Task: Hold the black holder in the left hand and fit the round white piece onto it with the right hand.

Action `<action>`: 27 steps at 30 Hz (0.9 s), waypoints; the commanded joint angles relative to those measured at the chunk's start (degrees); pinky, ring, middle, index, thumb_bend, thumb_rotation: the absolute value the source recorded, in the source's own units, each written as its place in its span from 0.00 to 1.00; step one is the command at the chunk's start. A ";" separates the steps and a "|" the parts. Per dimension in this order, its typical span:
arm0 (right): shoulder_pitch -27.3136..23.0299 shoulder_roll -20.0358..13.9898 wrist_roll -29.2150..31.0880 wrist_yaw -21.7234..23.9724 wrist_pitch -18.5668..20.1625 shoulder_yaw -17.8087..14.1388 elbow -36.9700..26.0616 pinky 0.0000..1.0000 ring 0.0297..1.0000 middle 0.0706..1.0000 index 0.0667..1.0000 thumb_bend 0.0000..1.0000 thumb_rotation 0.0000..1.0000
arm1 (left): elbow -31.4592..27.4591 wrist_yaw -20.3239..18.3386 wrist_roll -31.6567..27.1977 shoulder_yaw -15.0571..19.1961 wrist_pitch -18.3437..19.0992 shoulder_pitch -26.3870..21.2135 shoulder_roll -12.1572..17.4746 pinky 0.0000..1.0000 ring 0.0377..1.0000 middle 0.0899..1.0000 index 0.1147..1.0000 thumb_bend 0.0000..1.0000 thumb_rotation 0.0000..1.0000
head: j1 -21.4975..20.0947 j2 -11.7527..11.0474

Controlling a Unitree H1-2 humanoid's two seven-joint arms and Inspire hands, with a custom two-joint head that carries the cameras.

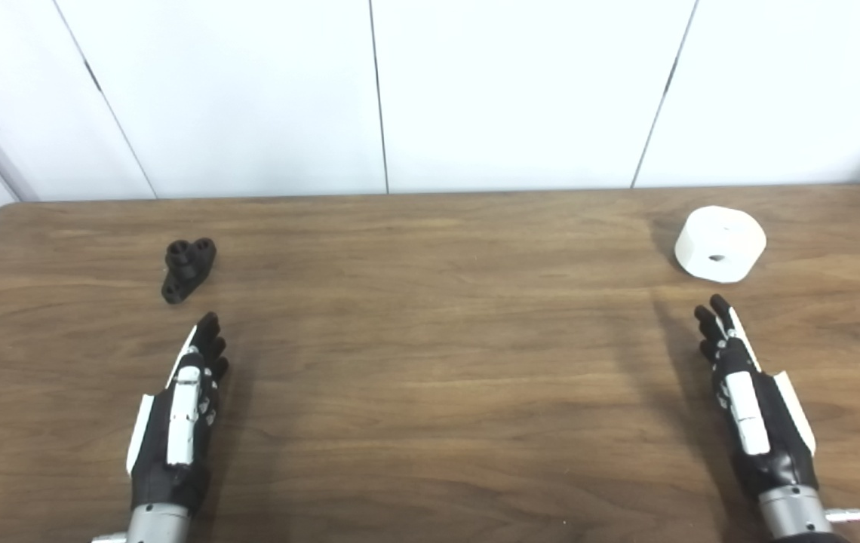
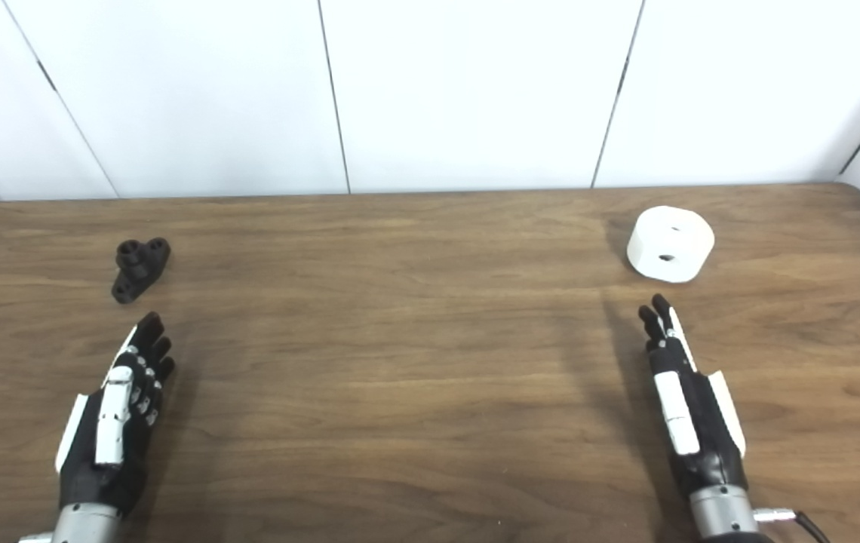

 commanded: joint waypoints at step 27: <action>0.40 -1.33 2.65 1.62 -5.47 -0.38 5.60 1.00 0.99 0.99 1.00 0.52 1.00 | 0.93 -0.25 5.21 -3.00 -4.60 1.65 0.26 1.00 1.00 1.00 0.96 0.34 1.00 | 11.77 -5.27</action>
